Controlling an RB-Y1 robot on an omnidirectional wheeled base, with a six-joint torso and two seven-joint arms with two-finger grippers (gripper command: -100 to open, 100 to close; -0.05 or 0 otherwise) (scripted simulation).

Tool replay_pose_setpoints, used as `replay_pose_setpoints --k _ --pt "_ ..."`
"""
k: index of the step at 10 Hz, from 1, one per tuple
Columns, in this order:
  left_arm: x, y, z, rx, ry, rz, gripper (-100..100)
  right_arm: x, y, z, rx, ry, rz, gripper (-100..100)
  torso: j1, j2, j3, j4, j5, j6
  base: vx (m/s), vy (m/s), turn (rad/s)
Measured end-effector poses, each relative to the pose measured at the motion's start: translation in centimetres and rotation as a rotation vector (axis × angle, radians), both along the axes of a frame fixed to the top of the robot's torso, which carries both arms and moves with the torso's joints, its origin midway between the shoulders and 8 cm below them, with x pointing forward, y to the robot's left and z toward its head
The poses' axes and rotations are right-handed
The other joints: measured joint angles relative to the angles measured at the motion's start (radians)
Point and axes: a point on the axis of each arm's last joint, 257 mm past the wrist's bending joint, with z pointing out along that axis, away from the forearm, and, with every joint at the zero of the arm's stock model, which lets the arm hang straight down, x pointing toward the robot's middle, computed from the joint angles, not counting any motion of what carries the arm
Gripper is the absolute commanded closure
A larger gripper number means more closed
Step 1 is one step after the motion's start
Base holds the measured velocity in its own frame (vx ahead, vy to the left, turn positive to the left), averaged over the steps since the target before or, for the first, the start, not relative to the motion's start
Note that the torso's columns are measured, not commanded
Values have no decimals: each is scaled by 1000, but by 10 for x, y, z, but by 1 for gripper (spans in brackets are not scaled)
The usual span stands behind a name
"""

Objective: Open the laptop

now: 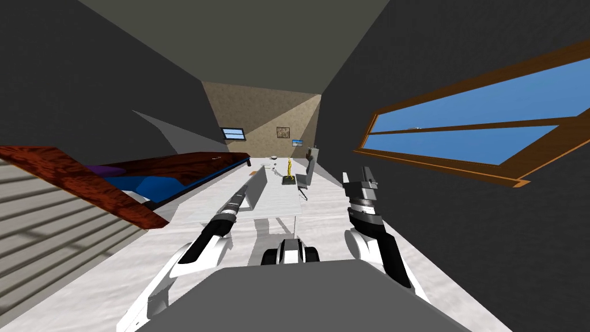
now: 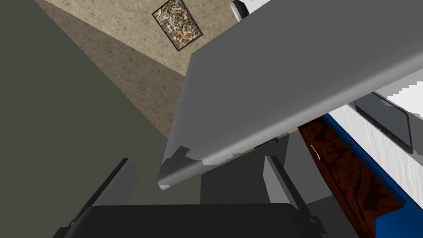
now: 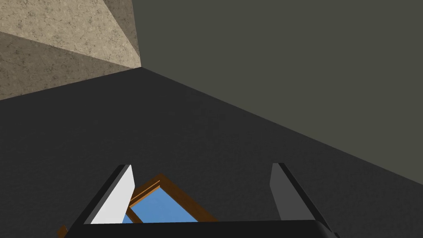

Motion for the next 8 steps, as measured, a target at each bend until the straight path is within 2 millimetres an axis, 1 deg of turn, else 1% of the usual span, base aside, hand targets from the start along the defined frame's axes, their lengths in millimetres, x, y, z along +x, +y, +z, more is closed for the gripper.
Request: replay_pose_setpoints --k 1,2,3,4,5,6,8 --pt "0 0 -1 1 4 1 -100 0 0 0 0 0 0 0 1 2 1 0 0 0 107 16 -26" --pt "-2 1 3 2 2 2 -100 0 0 0 0 0 0 0 2 -3 -1 0 0 0 68 12 -7" --pt "-2 1 4 2 3 3 100 0 0 0 0 0 0 0 1 0 -1 0 0 0 9 2 4" --pt "-2 1 3 3 4 3 100 0 0 0 0 0 0 0 -1 3 2 1 0 0 5 69 25" --pt "-2 0 4 -22 1 2 100 0 0 0 0 0 0 0 4 4 3 1 4 -1 13 132 38" --pt "-1 -3 5 -67 -6 0 100 0 0 0 0 0 0 0 8 3 2 0 6 0 2 148 15" --pt "0 -10 7 -158 -20 -9 100 0 0 0 0 0 0 0 6 -1 0 -3 5 -1 -14 119 17"
